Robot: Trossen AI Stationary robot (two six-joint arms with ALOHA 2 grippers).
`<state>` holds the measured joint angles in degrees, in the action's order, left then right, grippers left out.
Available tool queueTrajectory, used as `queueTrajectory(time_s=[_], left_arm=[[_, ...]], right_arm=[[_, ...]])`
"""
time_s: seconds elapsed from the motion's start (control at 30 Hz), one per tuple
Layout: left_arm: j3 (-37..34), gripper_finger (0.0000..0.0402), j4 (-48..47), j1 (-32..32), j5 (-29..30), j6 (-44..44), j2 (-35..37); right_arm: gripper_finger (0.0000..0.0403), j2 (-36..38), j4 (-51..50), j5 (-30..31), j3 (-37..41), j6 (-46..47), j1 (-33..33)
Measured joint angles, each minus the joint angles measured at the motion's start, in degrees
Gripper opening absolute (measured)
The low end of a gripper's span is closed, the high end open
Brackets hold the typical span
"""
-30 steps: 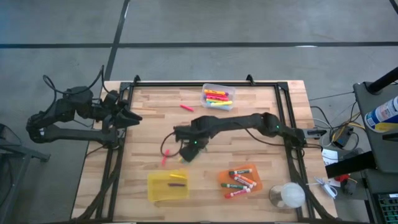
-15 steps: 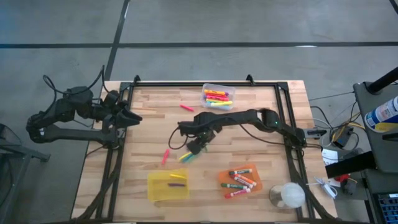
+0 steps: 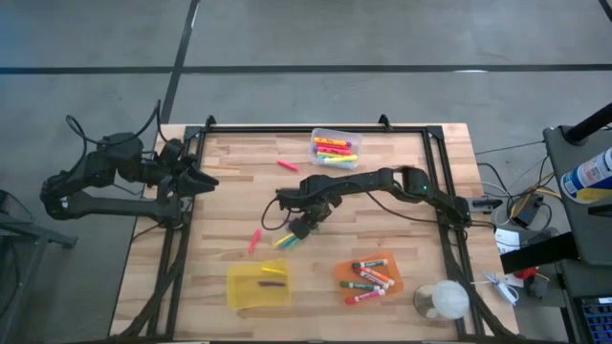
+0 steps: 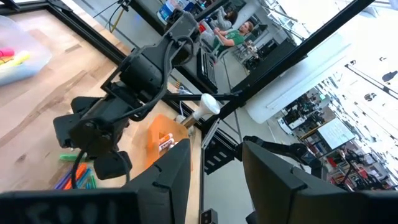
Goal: Pick & Place Markers
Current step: Put the top green pen into the yellow bin
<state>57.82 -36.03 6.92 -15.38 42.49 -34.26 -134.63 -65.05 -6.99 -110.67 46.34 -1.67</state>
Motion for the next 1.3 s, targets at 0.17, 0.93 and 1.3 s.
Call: queueTrajectory(time_s=[0.17, 0.93, 1.3], left_arm=[[0.00, 0.0140, 0.00, 0.00, -0.01, 0.00, 0.00], [0.00, 0.0140, 0.00, 0.00, 0.00, 0.98, -0.04], [0.00, 0.0140, 0.00, 0.00, 0.00, 0.84, -0.04]], right_arm=[[0.0112, 0.12, 2.14, -0.72, 2.10, -0.11, -0.05], [0.0025, 0.11, -3.11, 1.18, -8.76, -11.23, 0.61], [0.0024, 0.29, 3.07, -0.12, -21.08, -26.35, 7.87]])
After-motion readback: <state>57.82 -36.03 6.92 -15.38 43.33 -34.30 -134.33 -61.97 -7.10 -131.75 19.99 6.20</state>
